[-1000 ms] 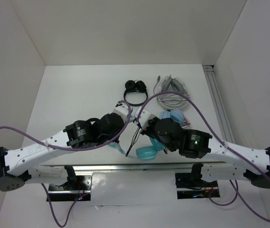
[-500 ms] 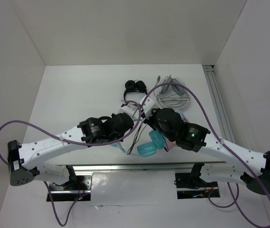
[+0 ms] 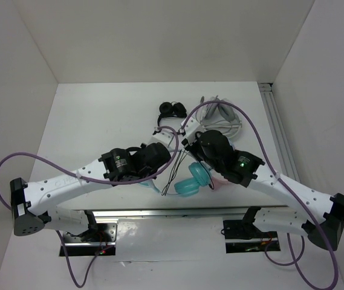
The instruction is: Wrap the headphones
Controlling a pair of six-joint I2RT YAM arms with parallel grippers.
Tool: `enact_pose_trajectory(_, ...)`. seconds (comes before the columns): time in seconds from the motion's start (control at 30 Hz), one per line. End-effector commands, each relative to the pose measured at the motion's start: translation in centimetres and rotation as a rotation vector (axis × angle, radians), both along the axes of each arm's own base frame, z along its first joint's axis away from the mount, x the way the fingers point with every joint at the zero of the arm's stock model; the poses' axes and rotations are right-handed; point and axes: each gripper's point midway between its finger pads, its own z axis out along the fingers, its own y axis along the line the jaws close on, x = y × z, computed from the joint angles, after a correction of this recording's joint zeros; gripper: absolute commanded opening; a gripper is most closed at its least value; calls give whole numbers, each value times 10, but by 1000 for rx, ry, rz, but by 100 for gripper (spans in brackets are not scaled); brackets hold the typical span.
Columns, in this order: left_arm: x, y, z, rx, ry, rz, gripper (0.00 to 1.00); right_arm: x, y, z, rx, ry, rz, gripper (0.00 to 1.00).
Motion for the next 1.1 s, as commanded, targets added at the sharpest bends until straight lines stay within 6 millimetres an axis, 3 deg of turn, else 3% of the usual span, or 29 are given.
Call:
enact_pose_trajectory(0.0, -41, 35, -17, 182, 155, -117, 0, 38, -24, 56, 158, -169, -198, 37)
enact_pose_trajectory(0.27, -43, 34, -18, 179, 162, -121, 0, 52, -37, 46, 154, -149, -237, 55)
enact_pose_trajectory(0.4, -41, 36, -13, 165, 147, -96, 0, 59, -36, 26, 132, -112, -240, 55)
enact_pose_trajectory(0.63, -35, 43, -11, 166, 150, -65, 0, 66, -34, 15, 159, -77, -245, 55)
enact_pose_trajectory(0.77, -27, 49, -13, 175, 164, -33, 0, 70, -38, 35, 232, -94, -277, 56)
enact_pose_trajectory(0.8, -22, 46, -18, 161, 168, -19, 0, 69, -38, 33, 242, -78, -285, 56)
enact_pose_trajectory(0.83, -18, 44, -17, 145, 169, -20, 0, 69, -37, 50, 283, -101, -286, 56)
enact_pose_trajectory(0.87, -9, 50, -21, 136, 177, 11, 0, 68, -38, 52, 289, -94, -289, 56)
enact_pose_trajectory(1.0, 16, 42, -25, 35, 188, 11, 0, 59, -47, 80, 354, -110, -319, 57)
enact_pose_trajectory(1.07, 28, 36, -29, 14, 190, -7, 0, 54, -51, 90, 374, -117, -320, 64)
